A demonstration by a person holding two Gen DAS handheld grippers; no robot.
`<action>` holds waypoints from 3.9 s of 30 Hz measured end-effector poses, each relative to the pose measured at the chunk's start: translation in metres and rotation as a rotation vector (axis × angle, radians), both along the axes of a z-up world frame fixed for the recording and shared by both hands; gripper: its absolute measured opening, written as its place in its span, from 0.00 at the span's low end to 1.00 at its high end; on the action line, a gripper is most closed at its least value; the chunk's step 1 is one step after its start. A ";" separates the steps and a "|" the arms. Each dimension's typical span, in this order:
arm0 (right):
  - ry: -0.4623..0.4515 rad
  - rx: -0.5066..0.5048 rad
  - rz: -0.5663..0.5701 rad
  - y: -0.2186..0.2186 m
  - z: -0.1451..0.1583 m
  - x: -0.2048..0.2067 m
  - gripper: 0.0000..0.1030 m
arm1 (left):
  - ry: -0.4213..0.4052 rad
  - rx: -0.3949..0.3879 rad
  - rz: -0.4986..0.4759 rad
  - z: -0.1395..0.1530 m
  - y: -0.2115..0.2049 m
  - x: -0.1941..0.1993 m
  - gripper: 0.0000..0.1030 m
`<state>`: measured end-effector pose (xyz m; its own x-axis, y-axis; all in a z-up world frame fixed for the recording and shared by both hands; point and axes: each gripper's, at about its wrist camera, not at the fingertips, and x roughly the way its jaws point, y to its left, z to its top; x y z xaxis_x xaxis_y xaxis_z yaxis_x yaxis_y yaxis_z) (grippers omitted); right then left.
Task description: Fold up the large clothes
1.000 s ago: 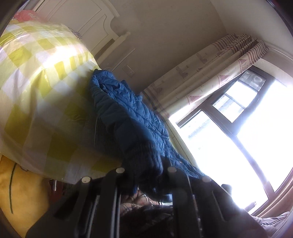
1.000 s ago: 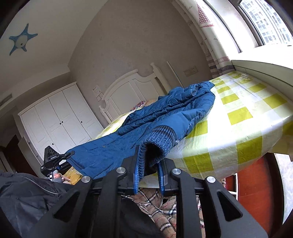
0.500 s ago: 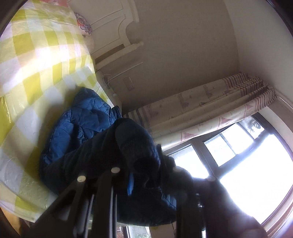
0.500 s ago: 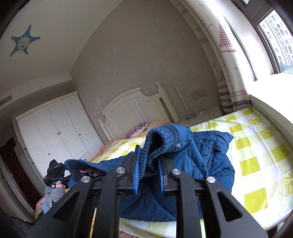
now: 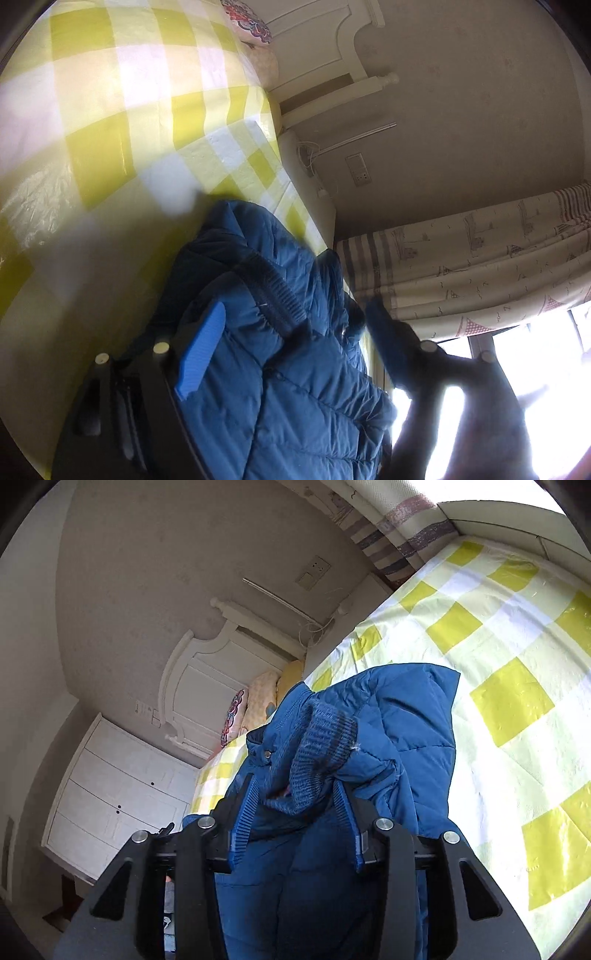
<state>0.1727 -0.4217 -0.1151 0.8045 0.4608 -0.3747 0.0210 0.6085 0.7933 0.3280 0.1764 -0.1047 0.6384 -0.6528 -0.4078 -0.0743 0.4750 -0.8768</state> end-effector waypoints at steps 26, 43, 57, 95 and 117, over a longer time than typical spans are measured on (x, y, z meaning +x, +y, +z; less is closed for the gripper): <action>0.011 -0.452 0.240 0.021 0.010 0.029 0.69 | -0.113 0.578 -0.496 -0.005 -0.050 0.041 0.87; -0.072 -0.670 0.182 0.052 0.015 0.012 0.37 | -0.270 0.659 -0.471 0.003 -0.054 0.012 0.37; -0.242 -1.300 -0.007 0.133 0.045 -0.039 0.19 | -0.403 0.856 -0.325 0.027 -0.063 -0.025 0.19; 0.246 -0.975 0.039 0.070 0.009 0.169 0.17 | -0.109 1.161 -0.189 0.013 -0.155 0.159 0.32; 0.076 -0.957 0.161 0.199 0.074 0.192 0.78 | -0.250 1.035 -0.248 0.081 -0.241 0.128 0.98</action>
<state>0.3643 -0.2230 -0.0409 0.7168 0.0367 -0.6964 -0.0883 0.9954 -0.0384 0.4556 -0.0647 -0.0233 0.6773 -0.1904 -0.7106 0.2496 0.9681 -0.0214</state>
